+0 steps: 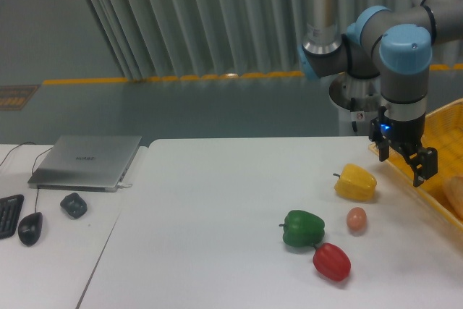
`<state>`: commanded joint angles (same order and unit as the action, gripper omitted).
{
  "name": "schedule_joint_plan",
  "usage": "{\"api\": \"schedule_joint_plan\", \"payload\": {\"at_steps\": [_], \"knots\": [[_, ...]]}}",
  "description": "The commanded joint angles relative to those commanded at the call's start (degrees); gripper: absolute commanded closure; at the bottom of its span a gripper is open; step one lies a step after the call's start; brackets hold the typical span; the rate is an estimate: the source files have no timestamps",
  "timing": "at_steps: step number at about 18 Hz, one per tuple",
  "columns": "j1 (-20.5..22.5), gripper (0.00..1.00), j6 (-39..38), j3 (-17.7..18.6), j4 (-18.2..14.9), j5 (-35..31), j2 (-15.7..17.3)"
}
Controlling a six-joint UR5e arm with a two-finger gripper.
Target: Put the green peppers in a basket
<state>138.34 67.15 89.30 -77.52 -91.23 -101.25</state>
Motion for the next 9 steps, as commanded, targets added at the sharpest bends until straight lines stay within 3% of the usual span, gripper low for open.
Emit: {"api": "schedule_joint_plan", "payload": {"at_steps": [9], "knots": [[-1.14,0.00,-0.26,0.79,0.26,-0.17,0.53]]}}
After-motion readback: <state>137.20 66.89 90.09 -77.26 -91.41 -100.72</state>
